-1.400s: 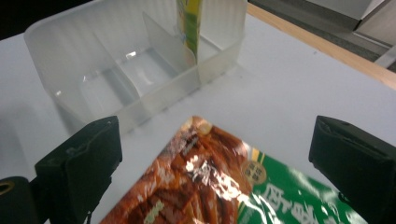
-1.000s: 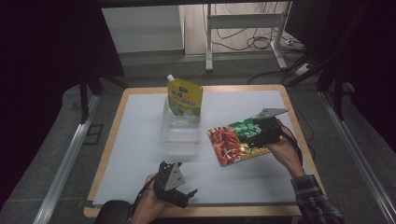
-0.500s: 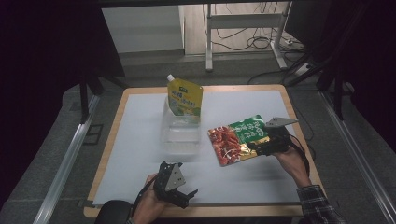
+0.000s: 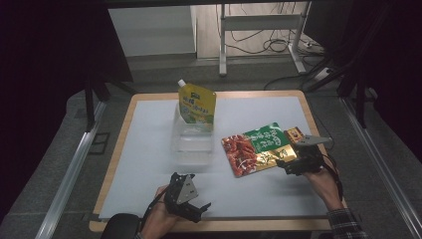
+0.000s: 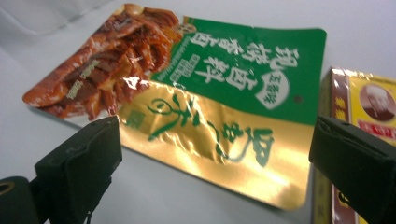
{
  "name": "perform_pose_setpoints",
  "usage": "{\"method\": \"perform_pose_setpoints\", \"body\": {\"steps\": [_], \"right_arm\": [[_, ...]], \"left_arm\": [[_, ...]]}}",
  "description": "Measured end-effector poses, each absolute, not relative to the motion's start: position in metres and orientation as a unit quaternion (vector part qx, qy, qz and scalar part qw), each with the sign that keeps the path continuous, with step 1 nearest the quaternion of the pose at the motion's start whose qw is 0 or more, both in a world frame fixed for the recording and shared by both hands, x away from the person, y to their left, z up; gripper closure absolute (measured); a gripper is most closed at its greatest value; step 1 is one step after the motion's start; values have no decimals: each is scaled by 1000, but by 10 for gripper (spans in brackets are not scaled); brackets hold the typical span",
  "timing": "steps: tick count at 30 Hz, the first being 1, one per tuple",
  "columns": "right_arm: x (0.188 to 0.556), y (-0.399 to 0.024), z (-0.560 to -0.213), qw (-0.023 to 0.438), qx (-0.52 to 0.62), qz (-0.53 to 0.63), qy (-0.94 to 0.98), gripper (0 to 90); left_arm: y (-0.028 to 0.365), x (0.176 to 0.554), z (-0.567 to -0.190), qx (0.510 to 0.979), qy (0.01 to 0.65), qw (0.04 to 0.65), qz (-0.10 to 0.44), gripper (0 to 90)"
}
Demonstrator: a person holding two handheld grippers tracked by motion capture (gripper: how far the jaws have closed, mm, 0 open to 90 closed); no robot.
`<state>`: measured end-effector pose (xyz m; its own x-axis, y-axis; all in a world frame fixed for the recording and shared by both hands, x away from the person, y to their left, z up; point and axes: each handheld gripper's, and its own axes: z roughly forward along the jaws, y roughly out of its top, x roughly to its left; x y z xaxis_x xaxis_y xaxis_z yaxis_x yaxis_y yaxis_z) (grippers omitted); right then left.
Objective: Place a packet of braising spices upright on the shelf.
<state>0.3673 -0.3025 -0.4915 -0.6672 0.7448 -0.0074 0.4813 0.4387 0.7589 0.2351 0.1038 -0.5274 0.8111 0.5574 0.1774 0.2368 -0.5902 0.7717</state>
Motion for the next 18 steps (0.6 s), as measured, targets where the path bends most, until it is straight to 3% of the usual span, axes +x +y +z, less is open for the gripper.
{"method": "perform_pose_setpoints", "body": {"steps": [18], "right_arm": [[362,-311,-516,153,395,335,841,26]], "left_arm": [[102,235,-528,871,221,388,204,0]]}}
